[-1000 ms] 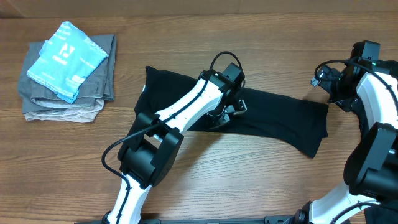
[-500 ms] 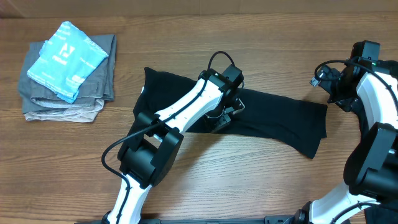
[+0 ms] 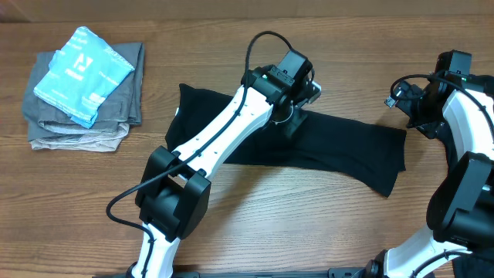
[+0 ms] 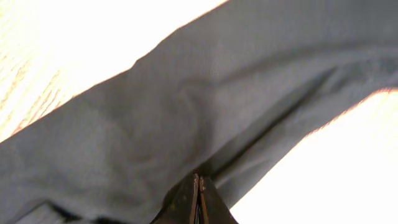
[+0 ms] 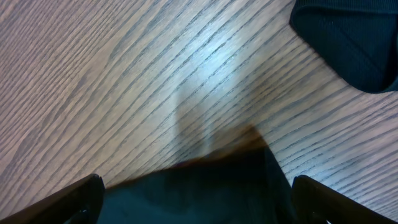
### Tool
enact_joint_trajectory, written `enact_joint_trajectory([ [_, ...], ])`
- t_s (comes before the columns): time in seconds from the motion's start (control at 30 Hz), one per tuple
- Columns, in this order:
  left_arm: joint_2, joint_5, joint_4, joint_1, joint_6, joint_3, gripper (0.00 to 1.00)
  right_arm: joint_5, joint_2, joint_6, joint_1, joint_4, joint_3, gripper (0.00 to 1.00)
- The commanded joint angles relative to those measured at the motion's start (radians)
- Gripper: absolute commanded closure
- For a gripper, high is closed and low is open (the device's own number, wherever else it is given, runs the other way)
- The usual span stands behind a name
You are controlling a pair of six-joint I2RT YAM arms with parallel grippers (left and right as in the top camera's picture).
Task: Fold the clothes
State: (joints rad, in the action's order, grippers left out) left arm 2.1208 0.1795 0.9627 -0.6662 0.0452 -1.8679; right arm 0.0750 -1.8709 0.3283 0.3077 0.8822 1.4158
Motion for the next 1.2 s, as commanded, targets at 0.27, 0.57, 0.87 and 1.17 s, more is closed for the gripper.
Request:
enact_joint_trajectory([
  [0.27,0.098,0.028,-0.052,-0.079,-0.241,0.056,0.96,0.006,0.019,-0.003,0.002,-0.006,0.016,0.00],
  [0.57,0.148,0.021,-0.054,-0.118,-0.264,0.058,0.96,0.006,0.019,-0.003,0.002,-0.005,0.016,0.00],
  [0.87,0.180,0.024,-0.059,-0.126,-0.271,0.058,0.96,0.006,0.019,-0.003,0.002,-0.006,0.016,0.00],
  [1.17,0.181,0.102,-0.062,-0.139,-0.347,0.058,0.96,0.006,0.019,-0.003,0.002,-0.006,0.016,0.00],
])
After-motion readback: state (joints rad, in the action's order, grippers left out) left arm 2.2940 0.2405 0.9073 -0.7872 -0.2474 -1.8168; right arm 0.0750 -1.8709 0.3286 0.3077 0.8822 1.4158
